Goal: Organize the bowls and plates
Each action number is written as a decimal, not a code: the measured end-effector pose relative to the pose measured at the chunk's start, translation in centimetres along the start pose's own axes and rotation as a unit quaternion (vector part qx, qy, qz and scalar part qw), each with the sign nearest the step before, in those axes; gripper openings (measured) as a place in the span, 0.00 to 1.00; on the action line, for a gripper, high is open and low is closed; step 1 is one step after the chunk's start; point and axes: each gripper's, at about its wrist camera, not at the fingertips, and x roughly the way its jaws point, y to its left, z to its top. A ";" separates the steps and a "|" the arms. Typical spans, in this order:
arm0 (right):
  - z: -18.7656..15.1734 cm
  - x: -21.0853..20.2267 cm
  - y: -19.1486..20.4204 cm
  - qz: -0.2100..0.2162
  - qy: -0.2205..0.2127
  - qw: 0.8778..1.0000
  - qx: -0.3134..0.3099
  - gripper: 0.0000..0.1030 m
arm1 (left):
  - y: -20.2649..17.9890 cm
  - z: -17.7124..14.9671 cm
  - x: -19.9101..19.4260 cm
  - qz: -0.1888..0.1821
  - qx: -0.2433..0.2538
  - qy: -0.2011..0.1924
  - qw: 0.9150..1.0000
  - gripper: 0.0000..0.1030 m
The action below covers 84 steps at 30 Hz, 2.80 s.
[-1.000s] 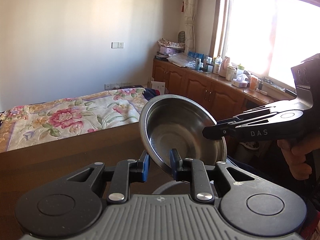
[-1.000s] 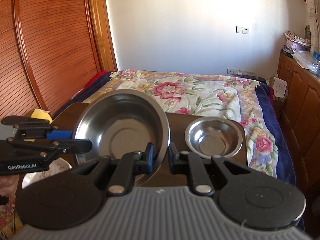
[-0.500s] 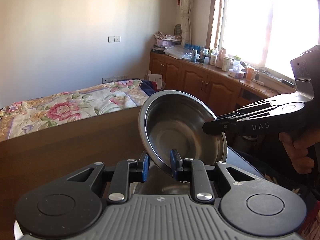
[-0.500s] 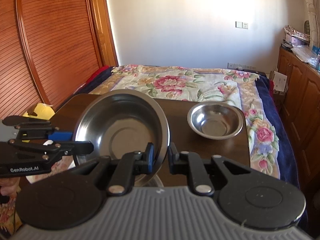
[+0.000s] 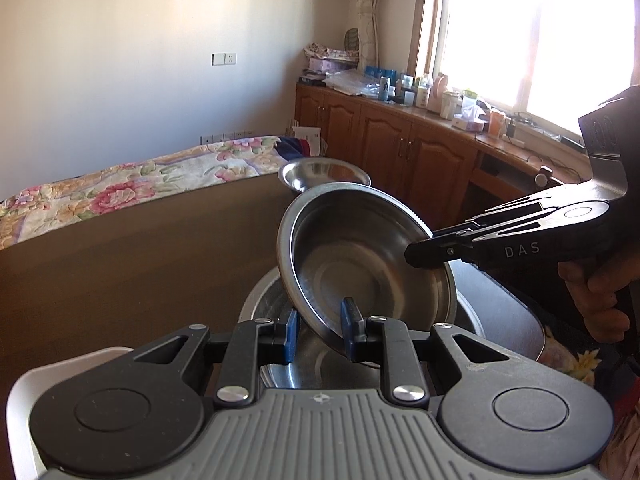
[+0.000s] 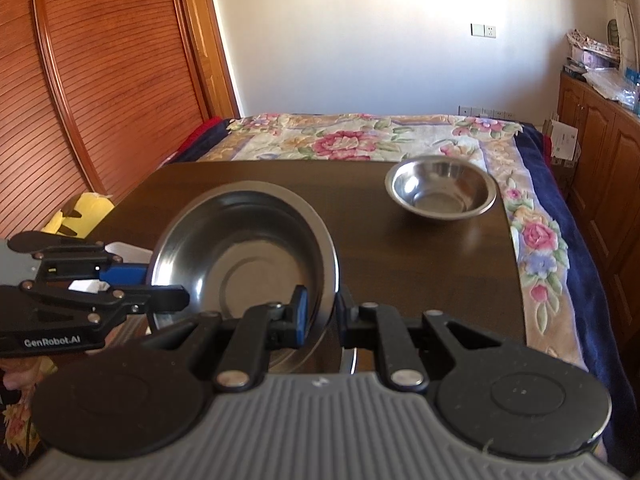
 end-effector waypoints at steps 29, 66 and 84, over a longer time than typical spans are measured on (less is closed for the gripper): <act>-2.9 1.0 2.1 -0.021 0.016 0.998 -0.054 0.16 | 0.2 -1.9 2.0 0.036 0.036 0.017 0.999 0.23; -1.4 -0.4 3.7 -0.032 -0.004 0.994 -0.106 0.16 | -0.1 -1.0 0.5 0.044 0.039 -0.016 0.998 0.23; -0.2 -1.3 1.9 -0.050 -0.057 0.994 -0.073 0.16 | 0.5 1.0 0.7 0.050 0.031 -0.036 0.998 0.49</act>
